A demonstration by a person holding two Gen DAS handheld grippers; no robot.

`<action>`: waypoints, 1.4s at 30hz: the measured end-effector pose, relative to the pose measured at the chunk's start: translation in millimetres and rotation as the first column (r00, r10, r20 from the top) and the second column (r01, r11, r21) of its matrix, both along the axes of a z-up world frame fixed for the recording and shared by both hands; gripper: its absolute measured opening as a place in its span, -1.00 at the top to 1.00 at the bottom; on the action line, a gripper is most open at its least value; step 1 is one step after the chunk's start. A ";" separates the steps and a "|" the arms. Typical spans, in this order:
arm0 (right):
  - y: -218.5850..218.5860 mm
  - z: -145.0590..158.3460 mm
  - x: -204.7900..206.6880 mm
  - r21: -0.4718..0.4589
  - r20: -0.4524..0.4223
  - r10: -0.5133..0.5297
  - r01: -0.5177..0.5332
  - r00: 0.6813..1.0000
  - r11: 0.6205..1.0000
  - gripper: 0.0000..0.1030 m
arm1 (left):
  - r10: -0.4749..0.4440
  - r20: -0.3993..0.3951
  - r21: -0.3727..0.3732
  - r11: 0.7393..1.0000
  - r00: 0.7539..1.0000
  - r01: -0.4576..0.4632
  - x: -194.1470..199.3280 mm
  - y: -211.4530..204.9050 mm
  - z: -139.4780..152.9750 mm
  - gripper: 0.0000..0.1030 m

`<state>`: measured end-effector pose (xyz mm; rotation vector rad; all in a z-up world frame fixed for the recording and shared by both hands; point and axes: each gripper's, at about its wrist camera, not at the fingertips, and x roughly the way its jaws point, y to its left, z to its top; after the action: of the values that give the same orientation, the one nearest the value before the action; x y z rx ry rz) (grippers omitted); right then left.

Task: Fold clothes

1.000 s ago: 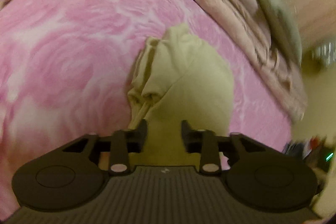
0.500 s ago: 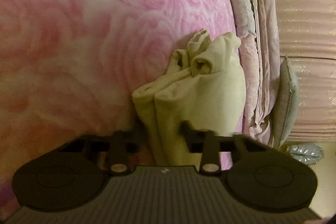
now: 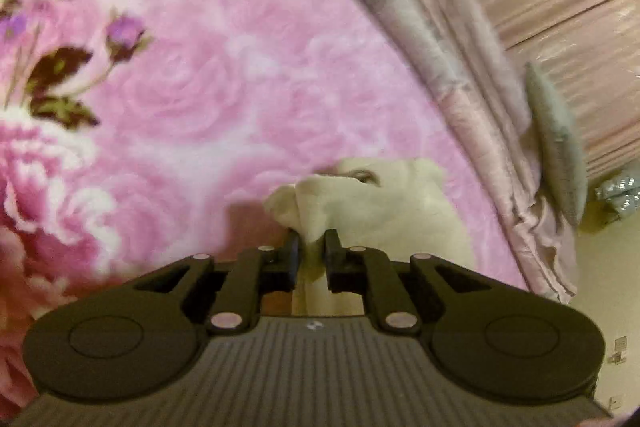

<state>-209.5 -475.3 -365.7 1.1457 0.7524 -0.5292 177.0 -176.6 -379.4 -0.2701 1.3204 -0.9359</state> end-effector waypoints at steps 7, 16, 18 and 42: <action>-23.6 -16.3 49.0 0.013 0.120 0.120 -0.122 0.985 0.992 -0.61 | 0.207 -0.135 -0.051 0.975 0.969 -0.215 -44.7 52.4 -10.4 0.12; -29.2 -45.0 68.0 0.127 0.134 0.114 -0.131 0.984 0.983 0.00 | 0.192 -0.286 -0.087 0.971 0.939 -0.225 -75.8 42.8 -41.9 0.82; -23.5 -40.3 64.8 0.149 0.114 0.077 -0.093 0.991 0.984 0.16 | 0.124 -0.226 -0.100 0.984 0.966 -0.149 -58.7 38.2 -28.4 0.84; -24.8 -6.8 115.7 -0.054 0.120 0.136 -0.130 0.983 0.990 0.84 | -0.081 0.101 -0.086 0.992 0.992 0.090 53.6 -35.5 -9.2 0.96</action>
<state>-93.8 -500.1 -372.6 1.0672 0.7003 -0.3585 230.6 -212.1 -388.6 -0.2359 1.2089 -1.0699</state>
